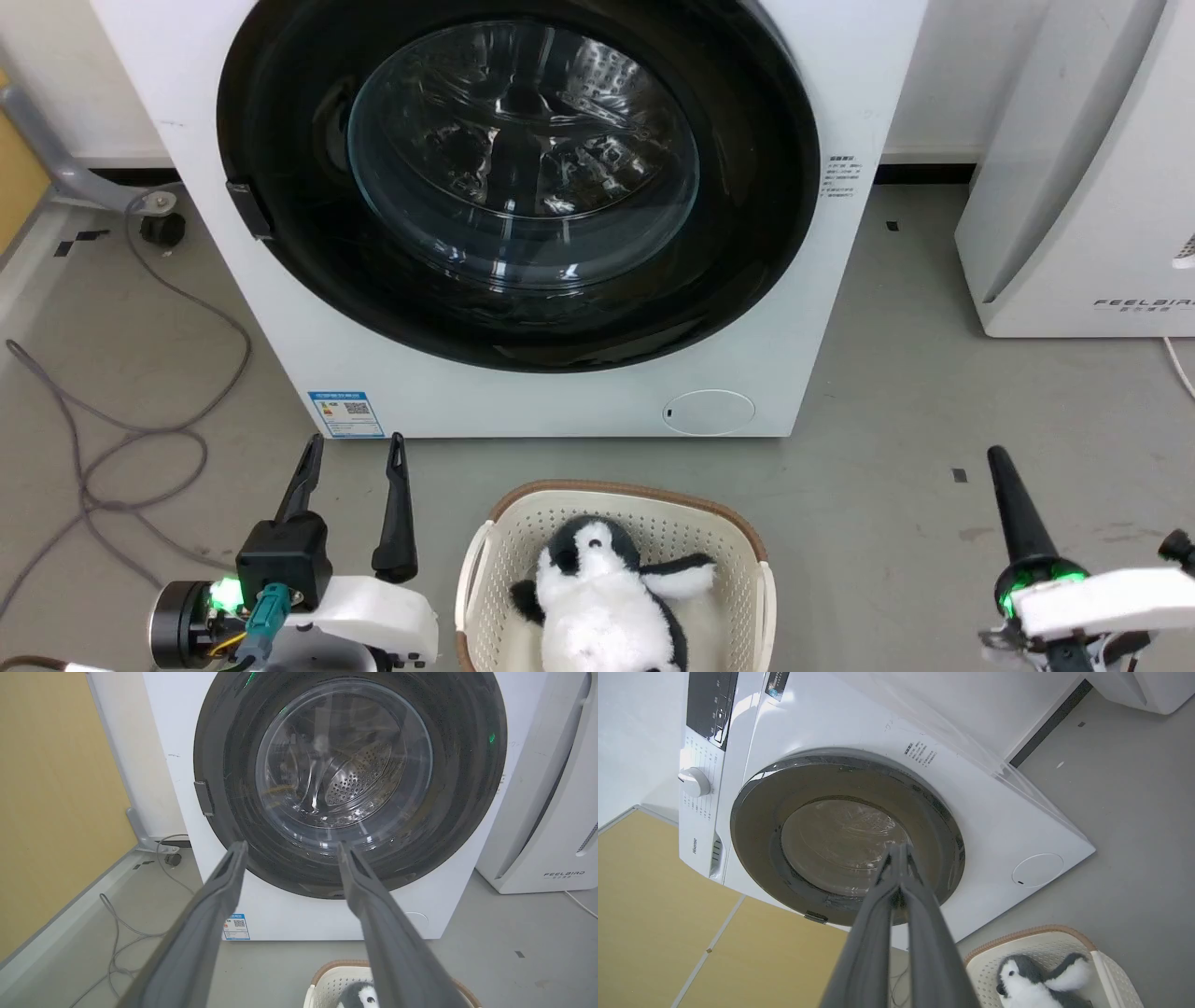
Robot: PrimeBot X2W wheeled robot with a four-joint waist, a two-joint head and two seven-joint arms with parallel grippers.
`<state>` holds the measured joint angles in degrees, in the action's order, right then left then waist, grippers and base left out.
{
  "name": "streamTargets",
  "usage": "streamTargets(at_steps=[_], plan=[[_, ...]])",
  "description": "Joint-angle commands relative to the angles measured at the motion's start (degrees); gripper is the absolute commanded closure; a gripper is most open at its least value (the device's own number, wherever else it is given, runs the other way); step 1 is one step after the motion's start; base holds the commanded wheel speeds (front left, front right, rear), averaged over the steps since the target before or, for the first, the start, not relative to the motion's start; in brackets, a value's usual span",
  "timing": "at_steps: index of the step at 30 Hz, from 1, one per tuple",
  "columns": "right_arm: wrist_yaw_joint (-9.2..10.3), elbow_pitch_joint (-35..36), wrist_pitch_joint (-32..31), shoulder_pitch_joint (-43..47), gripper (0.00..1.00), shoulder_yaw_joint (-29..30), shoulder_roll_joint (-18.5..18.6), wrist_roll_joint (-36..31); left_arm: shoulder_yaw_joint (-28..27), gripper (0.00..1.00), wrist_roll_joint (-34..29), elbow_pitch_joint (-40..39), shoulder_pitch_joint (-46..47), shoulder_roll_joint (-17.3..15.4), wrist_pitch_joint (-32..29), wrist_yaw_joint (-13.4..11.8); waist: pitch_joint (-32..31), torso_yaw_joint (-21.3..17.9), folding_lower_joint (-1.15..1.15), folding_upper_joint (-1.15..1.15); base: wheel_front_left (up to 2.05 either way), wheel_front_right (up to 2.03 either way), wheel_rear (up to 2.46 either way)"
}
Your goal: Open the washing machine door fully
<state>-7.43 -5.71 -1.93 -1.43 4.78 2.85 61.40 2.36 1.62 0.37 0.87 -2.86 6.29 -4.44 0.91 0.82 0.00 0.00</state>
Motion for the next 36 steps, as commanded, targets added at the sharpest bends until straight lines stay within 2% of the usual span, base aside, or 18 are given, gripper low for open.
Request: streamTargets(at_steps=[1,14,36], plan=[[-0.03,-0.8,-0.4,-1.5,1.00,0.6,0.0,2.7,0.1,0.00,0.1,-0.1,0.2,0.0,0.7,-0.4,0.2,0.1,0.00,0.00,0.00,0.00,0.00],[-0.04,-7.0,-3.1,-12.1,1.00,6.3,1.2,10.6,0.0,0.00,-0.3,-0.8,2.3,0.0,2.2,-0.9,4.5,1.6,0.00,0.00,0.00,0.00,0.00],[-0.04,-23.6,-4.5,-40.0,1.00,6.7,9.1,21.6,1.5,0.00,0.7,-2.4,9.2,0.0,4.7,-3.3,16.3,5.8,0.00,0.00,0.00,0.00,0.00]])
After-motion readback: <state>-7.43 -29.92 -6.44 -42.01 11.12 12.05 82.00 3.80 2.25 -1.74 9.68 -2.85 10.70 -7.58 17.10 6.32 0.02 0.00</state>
